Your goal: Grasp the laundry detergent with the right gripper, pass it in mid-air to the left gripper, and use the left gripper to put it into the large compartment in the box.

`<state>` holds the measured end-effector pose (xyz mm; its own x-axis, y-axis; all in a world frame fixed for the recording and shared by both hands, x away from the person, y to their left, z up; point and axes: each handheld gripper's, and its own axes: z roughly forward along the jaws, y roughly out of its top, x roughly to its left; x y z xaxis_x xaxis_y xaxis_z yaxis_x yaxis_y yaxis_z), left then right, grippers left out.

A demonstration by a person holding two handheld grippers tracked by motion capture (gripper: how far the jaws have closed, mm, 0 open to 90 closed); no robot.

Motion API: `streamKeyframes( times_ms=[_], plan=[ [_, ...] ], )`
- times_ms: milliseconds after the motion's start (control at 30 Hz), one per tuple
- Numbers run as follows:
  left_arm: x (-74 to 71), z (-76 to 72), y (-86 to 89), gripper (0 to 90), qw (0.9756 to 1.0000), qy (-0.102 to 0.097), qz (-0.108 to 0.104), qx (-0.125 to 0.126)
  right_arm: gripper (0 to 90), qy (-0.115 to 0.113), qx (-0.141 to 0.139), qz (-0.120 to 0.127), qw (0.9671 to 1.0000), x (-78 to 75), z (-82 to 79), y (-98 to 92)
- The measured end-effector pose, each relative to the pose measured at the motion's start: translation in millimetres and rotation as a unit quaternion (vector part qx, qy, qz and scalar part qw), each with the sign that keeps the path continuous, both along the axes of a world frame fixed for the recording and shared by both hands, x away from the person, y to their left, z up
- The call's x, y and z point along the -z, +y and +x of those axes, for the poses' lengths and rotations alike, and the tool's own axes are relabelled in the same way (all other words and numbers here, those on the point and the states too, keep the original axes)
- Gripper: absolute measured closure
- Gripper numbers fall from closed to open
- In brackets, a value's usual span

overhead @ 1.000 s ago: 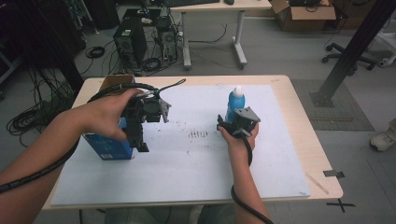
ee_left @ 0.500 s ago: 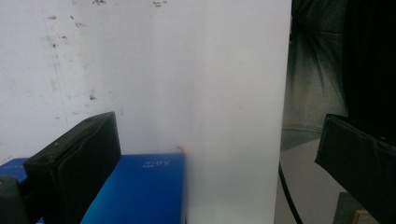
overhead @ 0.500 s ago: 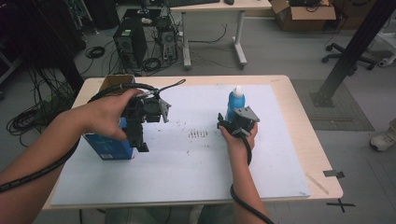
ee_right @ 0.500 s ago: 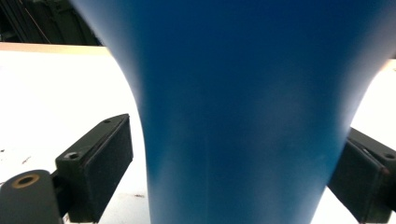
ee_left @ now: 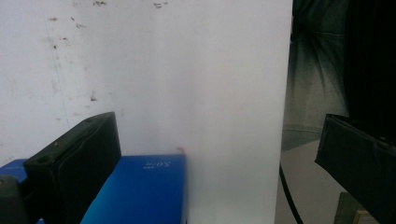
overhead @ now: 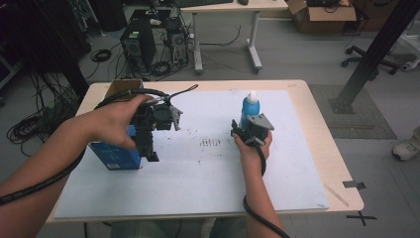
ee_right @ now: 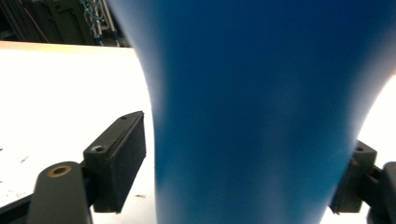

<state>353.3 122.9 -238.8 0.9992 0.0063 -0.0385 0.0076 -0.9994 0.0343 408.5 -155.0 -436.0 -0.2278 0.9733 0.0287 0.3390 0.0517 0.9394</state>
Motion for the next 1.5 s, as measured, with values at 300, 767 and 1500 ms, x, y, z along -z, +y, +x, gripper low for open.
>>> streamKeyframes(
  times_ms=[300,767,1500],
  plan=[
    [-0.4,-1.5,-1.0,0.2,1.0000,-0.002,-0.002,-0.001,26.3,-0.001,0.010,0.001,1.0000,2.7,0.1,-0.8],
    [1.9,-0.2,1.6,0.2,1.0000,0.002,0.001,-0.003,35.6,-0.003,0.022,-0.008,0.9997,6.2,1.8,-1.3],
    [1.1,-2.4,-2.8,0.2,1.0000,0.000,-0.003,-0.003,43.4,-0.021,0.020,-0.016,0.9995,8.7,0.7,-1.7]
  ],
)
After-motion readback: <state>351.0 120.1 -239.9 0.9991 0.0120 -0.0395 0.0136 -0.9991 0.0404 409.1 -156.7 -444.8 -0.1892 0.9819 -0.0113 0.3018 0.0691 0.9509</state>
